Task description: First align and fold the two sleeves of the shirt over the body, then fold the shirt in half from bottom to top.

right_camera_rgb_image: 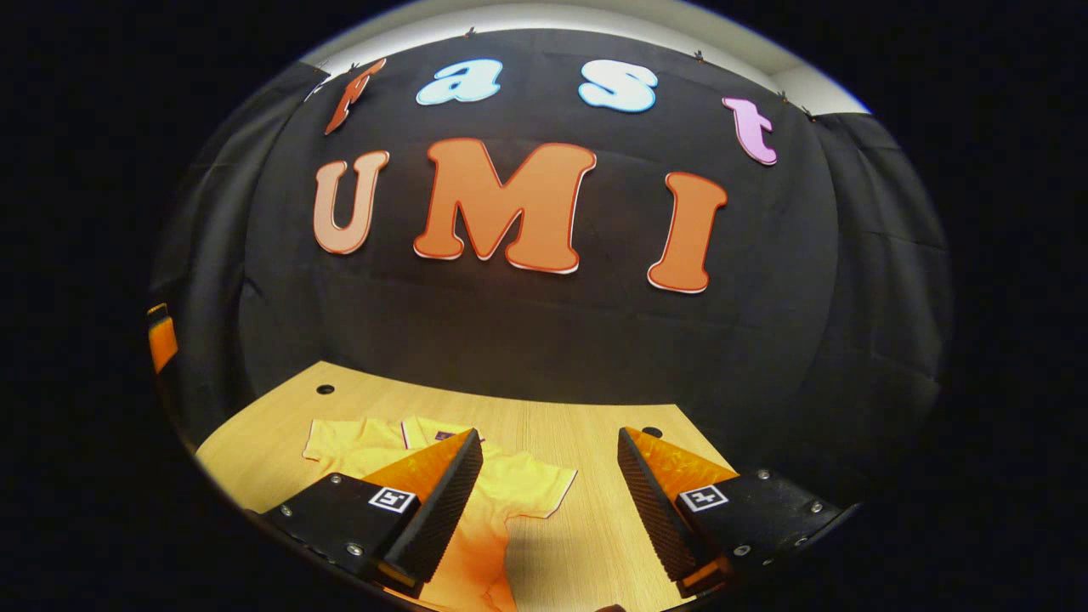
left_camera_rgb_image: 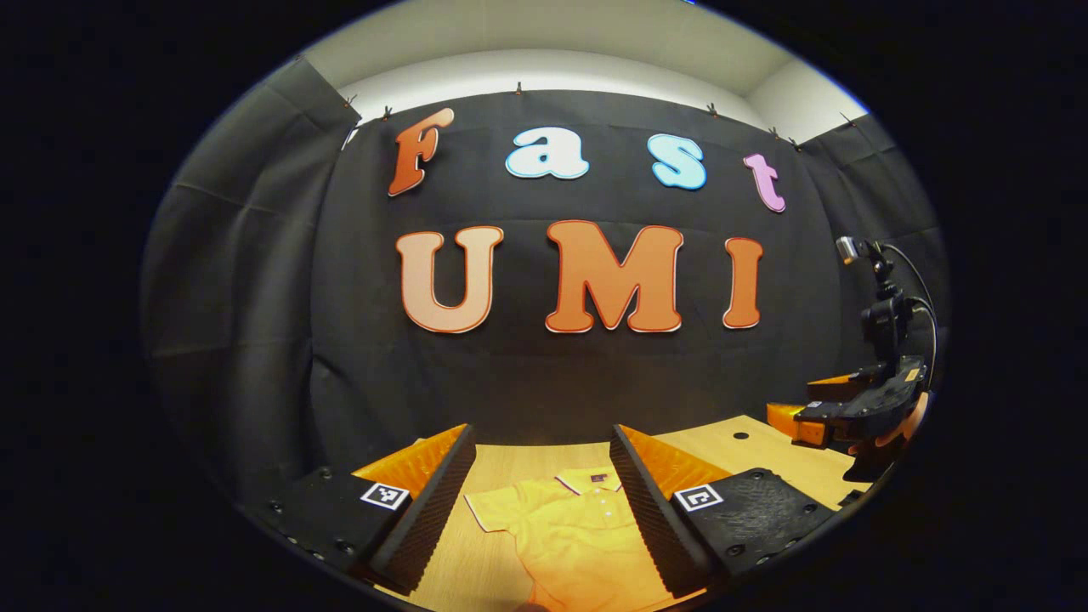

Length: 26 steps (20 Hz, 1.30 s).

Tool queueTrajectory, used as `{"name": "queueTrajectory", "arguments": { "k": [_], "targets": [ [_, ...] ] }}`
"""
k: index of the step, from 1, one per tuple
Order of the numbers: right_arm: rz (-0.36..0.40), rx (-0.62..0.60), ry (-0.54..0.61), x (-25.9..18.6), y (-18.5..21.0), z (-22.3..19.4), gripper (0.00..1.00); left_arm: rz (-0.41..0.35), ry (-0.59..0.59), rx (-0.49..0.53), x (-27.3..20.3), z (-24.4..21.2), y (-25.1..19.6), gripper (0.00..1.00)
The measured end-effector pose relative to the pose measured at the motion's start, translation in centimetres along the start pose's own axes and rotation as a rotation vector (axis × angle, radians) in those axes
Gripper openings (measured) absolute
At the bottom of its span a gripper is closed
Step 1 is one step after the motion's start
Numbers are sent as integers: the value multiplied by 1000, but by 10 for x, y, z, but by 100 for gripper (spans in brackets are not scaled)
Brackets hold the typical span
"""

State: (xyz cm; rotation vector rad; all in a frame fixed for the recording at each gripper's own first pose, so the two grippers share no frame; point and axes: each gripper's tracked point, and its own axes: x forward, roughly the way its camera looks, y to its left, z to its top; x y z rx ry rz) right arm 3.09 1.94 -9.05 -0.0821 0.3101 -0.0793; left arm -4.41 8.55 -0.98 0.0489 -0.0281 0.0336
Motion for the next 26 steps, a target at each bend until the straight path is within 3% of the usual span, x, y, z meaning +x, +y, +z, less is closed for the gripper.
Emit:
{"name": "queueTrajectory", "arguments": {
  "k": [14,22,26],
  "targets": [
    [155,-15,544,115,7,-120,91,175,64,1,13,-15,20,98],
    [168,33,818,175,-10,-180,88,263,149,0,14,-41,29,98],
    [159,93,924,192,-14,-201,80,287,194,-7,15,-56,27,98]
  ]
}}
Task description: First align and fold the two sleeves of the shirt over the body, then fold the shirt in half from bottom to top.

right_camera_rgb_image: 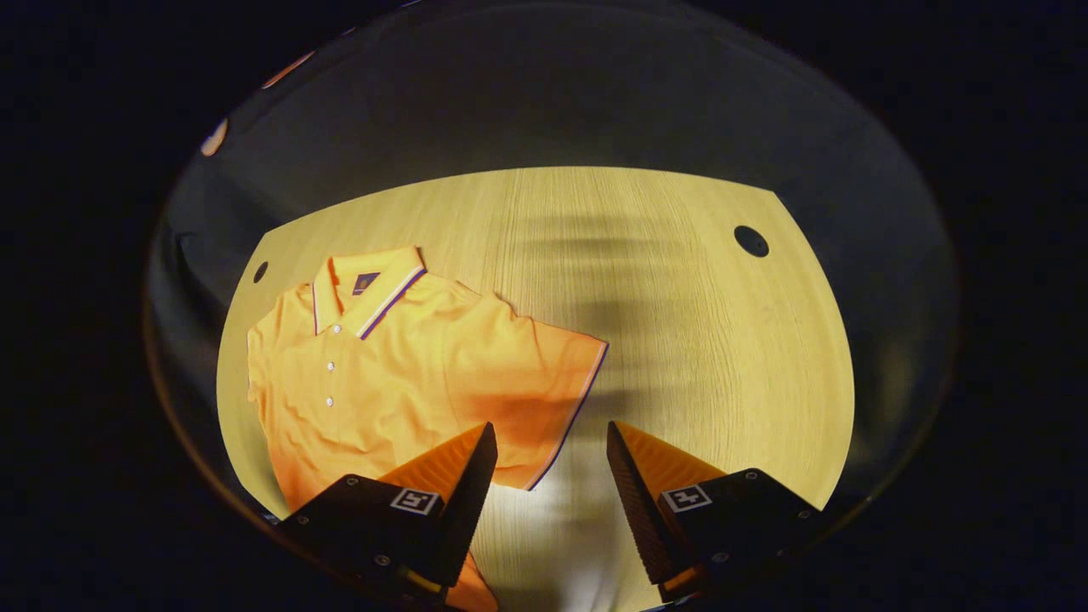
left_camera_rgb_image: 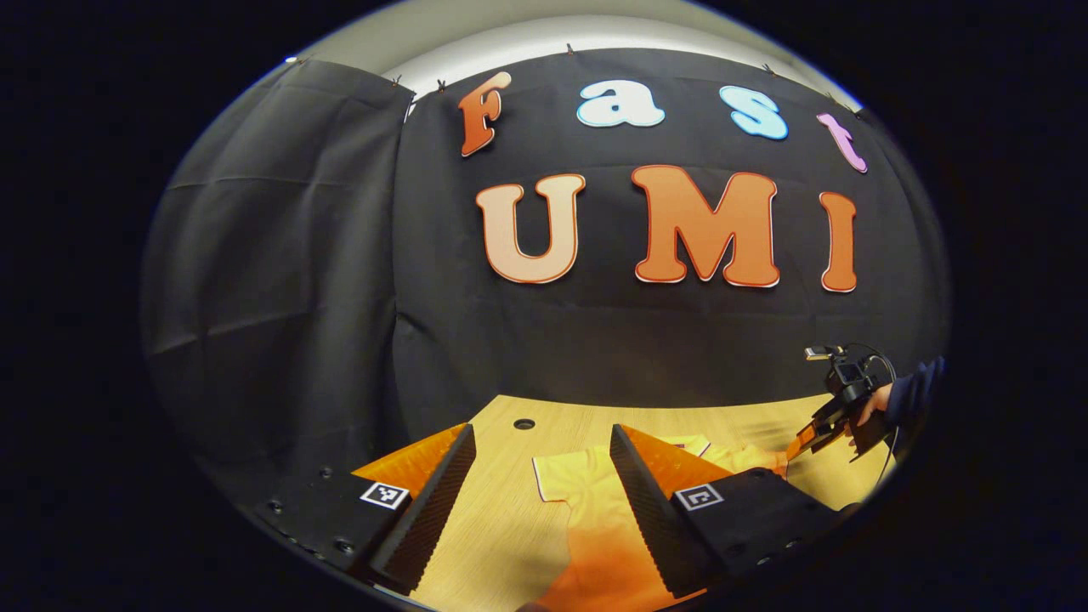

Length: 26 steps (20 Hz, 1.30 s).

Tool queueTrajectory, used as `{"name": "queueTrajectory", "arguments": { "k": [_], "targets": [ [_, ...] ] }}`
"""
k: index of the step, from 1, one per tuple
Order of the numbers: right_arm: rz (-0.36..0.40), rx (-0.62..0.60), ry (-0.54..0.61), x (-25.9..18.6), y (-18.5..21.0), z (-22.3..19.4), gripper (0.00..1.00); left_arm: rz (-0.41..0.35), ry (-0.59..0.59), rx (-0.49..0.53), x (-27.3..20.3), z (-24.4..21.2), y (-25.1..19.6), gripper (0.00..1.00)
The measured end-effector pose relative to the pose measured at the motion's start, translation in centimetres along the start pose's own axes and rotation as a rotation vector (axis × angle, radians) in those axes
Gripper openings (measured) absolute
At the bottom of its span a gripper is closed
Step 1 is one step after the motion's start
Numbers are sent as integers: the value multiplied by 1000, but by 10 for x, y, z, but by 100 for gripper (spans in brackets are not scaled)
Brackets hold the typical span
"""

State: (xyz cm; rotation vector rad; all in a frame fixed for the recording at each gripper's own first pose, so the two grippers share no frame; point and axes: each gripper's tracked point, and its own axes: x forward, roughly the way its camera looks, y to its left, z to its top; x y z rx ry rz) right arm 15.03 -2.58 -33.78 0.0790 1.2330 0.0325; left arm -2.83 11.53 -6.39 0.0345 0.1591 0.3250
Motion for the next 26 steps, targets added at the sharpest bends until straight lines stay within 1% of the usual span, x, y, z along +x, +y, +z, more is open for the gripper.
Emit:
{"name": "queueTrajectory", "arguments": {
  "k": [6,7,8,9,10,11,12,13,14,15,16,17,18,19,20,21,23,25,26],
  "targets": [
    [-31,19,90,34,-5,-6,79,9,46,21,7,-10,-9,98],
    [-31,31,104,40,-3,-7,73,5,53,25,7,-13,-12,98],
    [-28,38,119,44,-2,-9,63,0,58,29,8,-14,-15,98],
    [-30,43,133,49,-1,-11,65,-3,63,33,9,-16,-17,98],
    [-23,43,148,52,2,-14,54,-5,67,36,10,-16,-19,98],
    [-21,40,176,56,4,-19,50,-5,72,39,11,-18,-19,97],
    [-29,31,165,55,5,-14,53,-4,78,40,11,-18,-20,97],
    [-42,17,165,64,4,-15,54,-3,84,39,12,-21,-19,97],
    [-45,14,146,58,8,-13,46,-1,86,38,13,-22,-19,97],
    [-35,-2,129,57,11,-12,36,0,93,35,14,-23,-19,97],
    [-25,-25,120,58,11,-11,17,-1,98,30,14,-26,-20,97],
    [1,-20,113,57,12,-9,16,-3,100,26,15,-26,-20,97],
    [33,41,101,54,19,-3,6,-5,101,24,15,-26,-20,97],
    [88,94,110,53,29,-2,6,-5,103,23,15,-26,-20,97],
    [115,120,83,45,33,3,6,-5,104,23,16,-27,-20,96],
    [141,106,41,40,39,14,6,-6,104,21,17,-28,-20,96],
    [156,66,-4,25,47,28,6,-6,110,17,18,-30,-18,97],
    [154,64,-39,14,50,40,6,-6,119,10,20,-33,-18,96],
    [186,66,-36,8,60,41,6,-6,122,9,19,-33,-18,96]
  ]
}}
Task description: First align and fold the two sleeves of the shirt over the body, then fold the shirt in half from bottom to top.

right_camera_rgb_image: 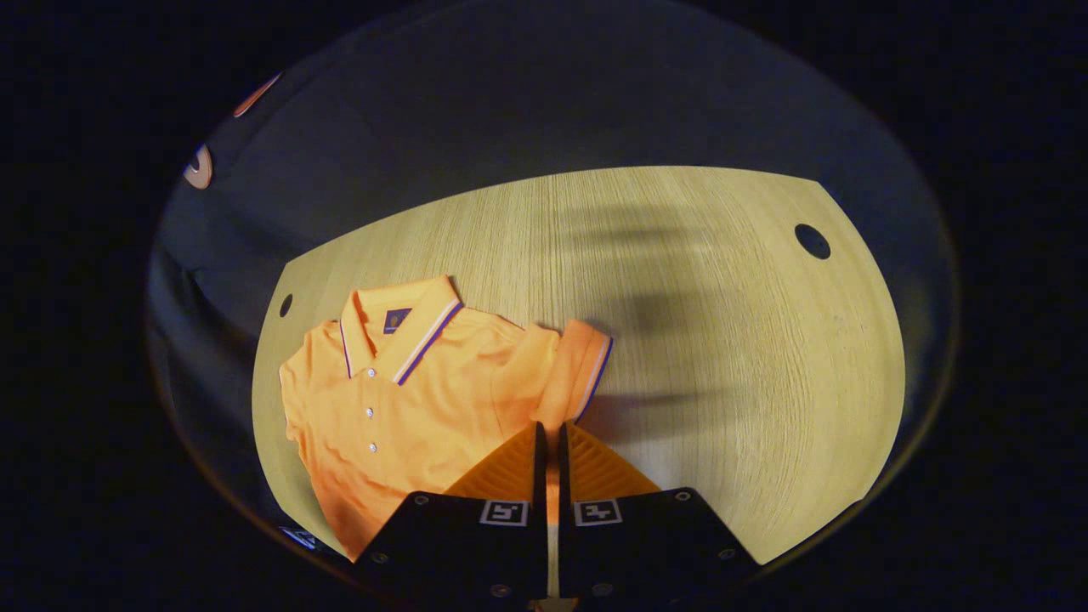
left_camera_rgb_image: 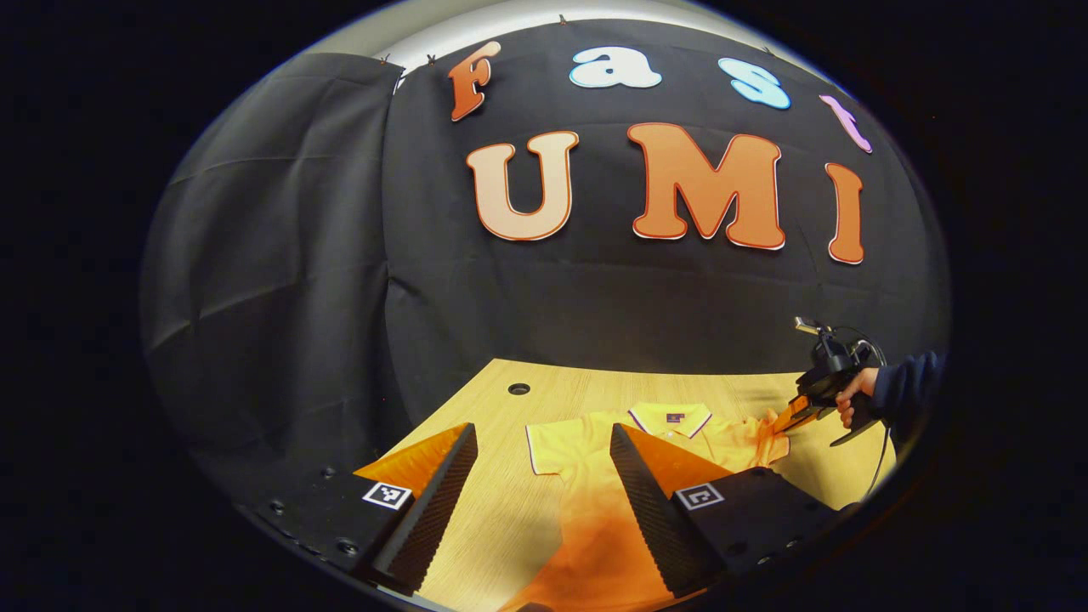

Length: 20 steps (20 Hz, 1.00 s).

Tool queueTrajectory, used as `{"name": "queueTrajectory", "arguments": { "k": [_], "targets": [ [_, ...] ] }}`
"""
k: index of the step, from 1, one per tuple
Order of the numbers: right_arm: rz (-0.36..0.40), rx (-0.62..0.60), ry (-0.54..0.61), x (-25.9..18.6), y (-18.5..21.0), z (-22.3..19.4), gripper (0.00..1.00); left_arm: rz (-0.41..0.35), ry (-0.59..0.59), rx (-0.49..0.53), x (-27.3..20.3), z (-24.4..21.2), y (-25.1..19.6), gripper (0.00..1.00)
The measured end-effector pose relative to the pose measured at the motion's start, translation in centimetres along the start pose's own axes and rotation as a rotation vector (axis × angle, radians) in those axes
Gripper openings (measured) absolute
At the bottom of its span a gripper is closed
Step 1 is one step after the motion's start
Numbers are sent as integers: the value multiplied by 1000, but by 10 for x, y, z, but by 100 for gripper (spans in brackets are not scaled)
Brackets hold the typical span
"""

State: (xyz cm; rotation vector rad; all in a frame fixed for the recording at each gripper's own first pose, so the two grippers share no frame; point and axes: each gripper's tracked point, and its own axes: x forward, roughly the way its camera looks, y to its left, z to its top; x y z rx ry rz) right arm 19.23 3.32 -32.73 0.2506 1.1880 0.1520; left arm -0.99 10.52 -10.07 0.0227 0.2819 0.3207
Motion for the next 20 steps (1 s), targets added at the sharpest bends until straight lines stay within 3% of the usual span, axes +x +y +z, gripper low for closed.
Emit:
{"name": "queueTrajectory", "arguments": {
  "k": [5,8,9,10,13,18,20],
  "targets": [
    [63,-49,16,-6,43,-4,6,10,10,10,9,-3,6,97],
    [168,-79,32,-12,79,-12,16,17,41,-7,23,-11,14,96],
    [180,-85,34,-12,85,-13,11,23,49,-10,30,-12,18,97],
    [176,-94,29,-11,86,-13,32,35,63,-3,37,-13,23,97],
    [139,-120,-19,-19,81,-8,43,25,108,-4,63,-17,34,97],
    [87,-92,-219,-72,76,15,80,-90,147,-55,123,-14,35,96],
    [62,-41,-299,-99,77,14,86,-142,207,-54,147,-24,34,99]
  ]
}}
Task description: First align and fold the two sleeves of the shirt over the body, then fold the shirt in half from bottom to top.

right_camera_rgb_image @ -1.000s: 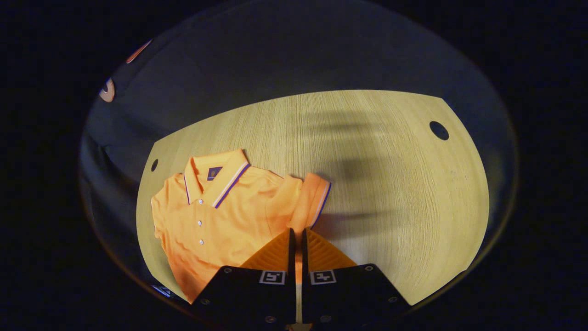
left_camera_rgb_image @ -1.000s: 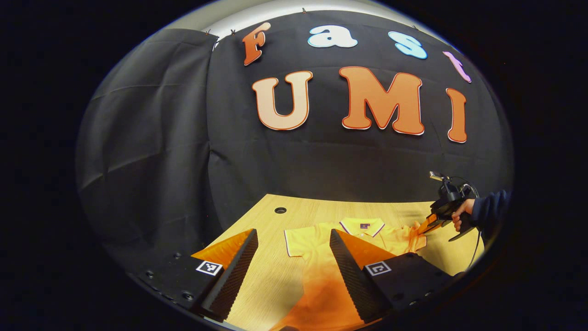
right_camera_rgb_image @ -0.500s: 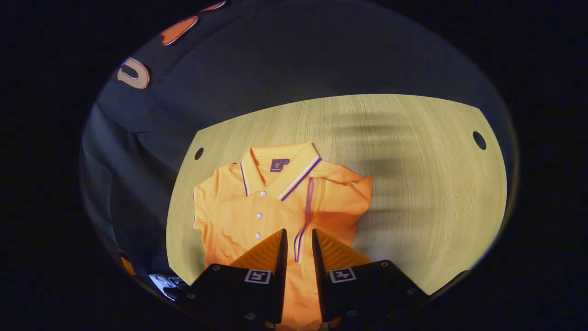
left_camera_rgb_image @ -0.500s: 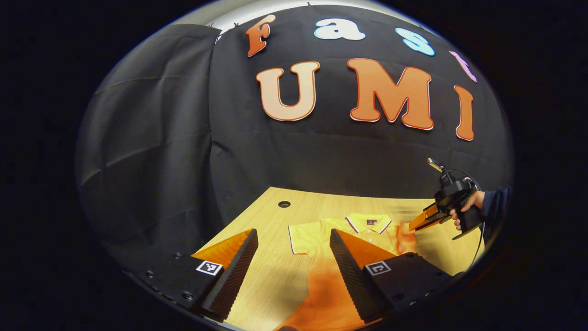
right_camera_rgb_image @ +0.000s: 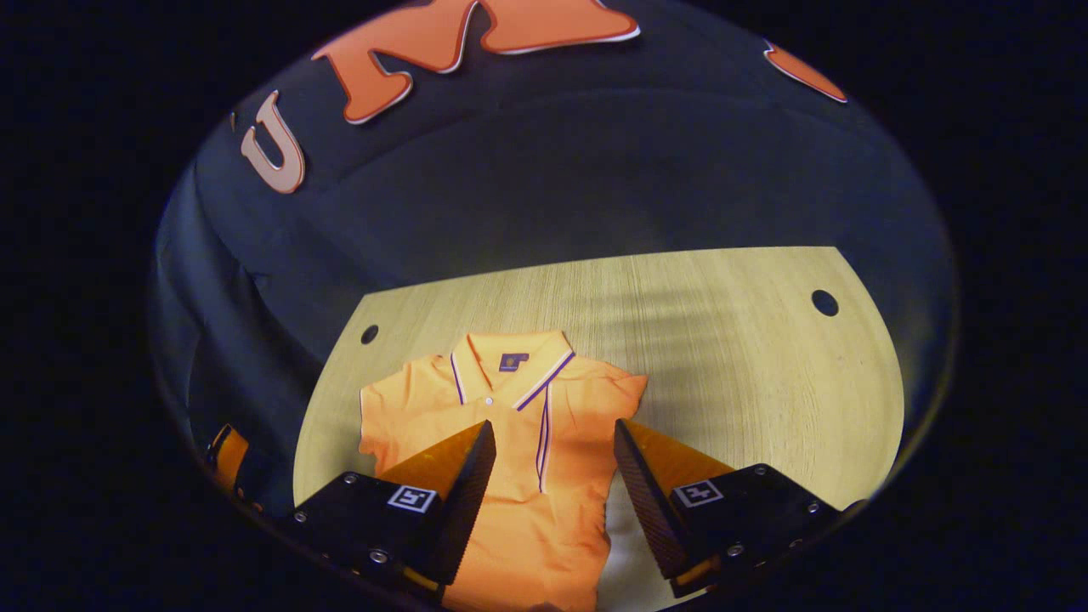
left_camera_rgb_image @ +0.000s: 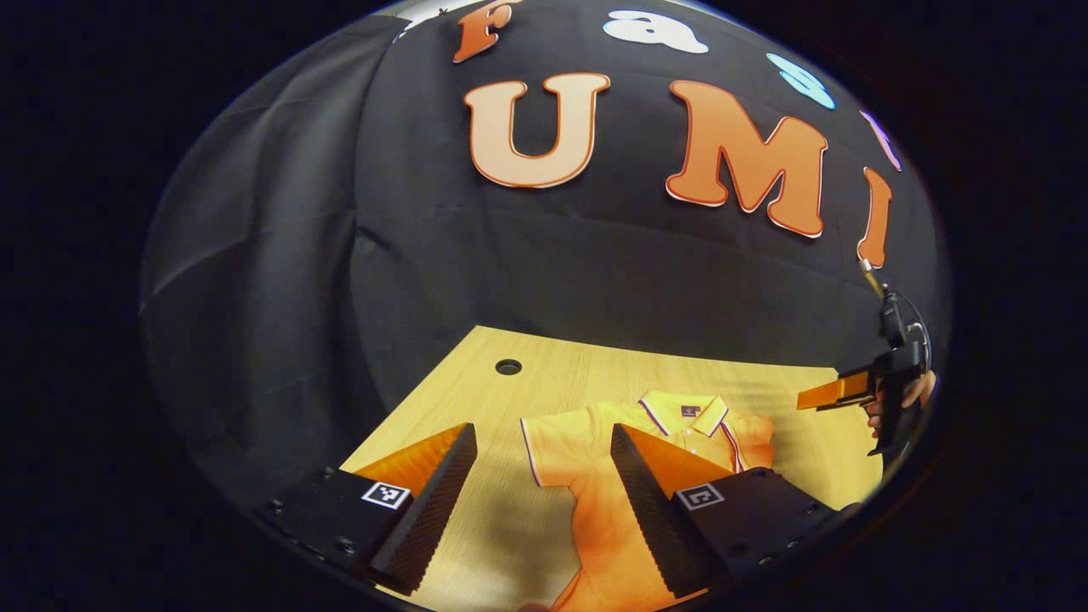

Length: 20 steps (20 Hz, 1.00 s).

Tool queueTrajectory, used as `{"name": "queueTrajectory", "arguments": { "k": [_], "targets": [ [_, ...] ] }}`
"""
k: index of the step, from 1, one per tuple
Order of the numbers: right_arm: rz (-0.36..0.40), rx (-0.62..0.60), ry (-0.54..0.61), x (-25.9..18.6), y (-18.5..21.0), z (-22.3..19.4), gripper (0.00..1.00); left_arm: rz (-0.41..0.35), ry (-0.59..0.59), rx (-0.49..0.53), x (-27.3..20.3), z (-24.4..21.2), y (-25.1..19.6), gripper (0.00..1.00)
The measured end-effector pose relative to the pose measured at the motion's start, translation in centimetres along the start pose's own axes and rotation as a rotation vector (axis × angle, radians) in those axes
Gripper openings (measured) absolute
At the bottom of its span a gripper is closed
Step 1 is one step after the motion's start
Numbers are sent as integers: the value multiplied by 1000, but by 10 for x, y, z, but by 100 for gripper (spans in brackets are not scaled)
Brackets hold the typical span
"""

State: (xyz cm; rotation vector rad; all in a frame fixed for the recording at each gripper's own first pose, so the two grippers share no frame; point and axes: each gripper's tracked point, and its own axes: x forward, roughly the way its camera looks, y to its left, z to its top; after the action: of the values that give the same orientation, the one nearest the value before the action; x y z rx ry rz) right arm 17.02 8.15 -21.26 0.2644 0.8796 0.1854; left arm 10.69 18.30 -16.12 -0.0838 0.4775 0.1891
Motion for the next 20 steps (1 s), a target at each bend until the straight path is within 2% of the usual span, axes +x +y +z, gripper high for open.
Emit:
{"name": "queueTrajectory", "arguments": {
  "k": [2,6,11,17,20],
  "targets": [
    [-58,16,-80,-22,-1,2,90,-33,113,-5,25,-15,6,98],
    [-221,0,-217,-73,-7,-4,91,-83,356,-34,80,-48,7,98],
    [-316,69,-320,-127,2,-29,92,-138,518,-17,138,-61,6,98],
    [-417,34,-362,-174,0,-59,94,-130,701,-16,186,-95,1,98],
    [-439,15,-387,-192,5,-64,94,-74,786,-29,198,-115,10,97]
  ]
}}
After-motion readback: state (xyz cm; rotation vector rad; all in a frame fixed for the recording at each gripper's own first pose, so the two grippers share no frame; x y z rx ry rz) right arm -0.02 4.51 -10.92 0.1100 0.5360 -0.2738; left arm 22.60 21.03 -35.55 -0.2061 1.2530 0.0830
